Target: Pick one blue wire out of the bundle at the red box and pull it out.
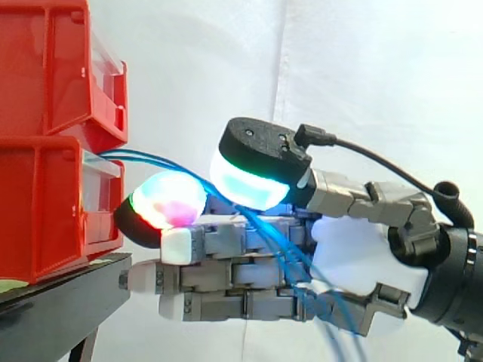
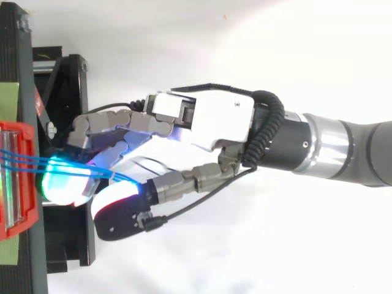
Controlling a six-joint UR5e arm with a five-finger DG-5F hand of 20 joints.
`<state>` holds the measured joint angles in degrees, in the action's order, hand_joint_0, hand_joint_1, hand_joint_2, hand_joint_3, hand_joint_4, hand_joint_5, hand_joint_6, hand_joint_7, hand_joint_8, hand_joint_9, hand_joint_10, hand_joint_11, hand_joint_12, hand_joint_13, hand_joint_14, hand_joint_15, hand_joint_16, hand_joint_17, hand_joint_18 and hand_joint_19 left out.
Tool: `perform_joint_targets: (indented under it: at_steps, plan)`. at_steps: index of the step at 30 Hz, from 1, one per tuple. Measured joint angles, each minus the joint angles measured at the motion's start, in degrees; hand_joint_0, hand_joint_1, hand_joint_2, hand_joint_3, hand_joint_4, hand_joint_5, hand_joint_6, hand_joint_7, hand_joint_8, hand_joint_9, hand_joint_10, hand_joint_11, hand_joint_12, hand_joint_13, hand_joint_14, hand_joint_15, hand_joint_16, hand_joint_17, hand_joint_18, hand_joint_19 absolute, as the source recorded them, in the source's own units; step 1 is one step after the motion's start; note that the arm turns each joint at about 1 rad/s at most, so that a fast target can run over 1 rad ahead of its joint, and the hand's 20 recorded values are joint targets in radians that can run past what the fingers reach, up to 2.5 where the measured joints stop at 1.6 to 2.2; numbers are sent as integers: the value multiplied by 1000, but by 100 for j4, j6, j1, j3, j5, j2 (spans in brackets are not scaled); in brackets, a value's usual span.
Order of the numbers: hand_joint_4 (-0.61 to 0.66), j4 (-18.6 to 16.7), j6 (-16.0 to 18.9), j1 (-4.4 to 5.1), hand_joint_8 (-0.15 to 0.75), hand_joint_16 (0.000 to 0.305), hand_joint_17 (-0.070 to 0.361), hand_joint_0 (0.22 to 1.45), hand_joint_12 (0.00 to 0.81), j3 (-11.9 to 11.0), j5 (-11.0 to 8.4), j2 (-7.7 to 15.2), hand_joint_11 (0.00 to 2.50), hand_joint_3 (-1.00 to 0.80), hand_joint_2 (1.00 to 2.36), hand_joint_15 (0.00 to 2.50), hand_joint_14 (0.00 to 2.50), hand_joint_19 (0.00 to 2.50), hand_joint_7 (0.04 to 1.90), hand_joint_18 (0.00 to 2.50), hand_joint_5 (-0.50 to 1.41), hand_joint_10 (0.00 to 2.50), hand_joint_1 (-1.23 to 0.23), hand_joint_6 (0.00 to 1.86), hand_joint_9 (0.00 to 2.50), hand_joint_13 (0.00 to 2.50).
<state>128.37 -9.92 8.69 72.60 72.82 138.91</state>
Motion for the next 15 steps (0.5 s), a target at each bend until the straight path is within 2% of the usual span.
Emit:
perform_joint_targets:
  at_steps: [4,8,15]
  plan:
    - [232,170,-199,0,250,55,124,601,363,3,56,-62,460,-166,1017,232,9,272,1127,327,-142,15,-744,697,654,416]
    - [233,231,-265,1,246,56,125,569,363,3,43,-67,457,-278,1015,235,9,287,1246,319,-127,15,-712,604,651,409]
    - [234,250,-267,-30,252,56,127,555,365,35,31,-66,464,-312,1013,241,10,295,1286,316,-118,15,-685,569,666,407]
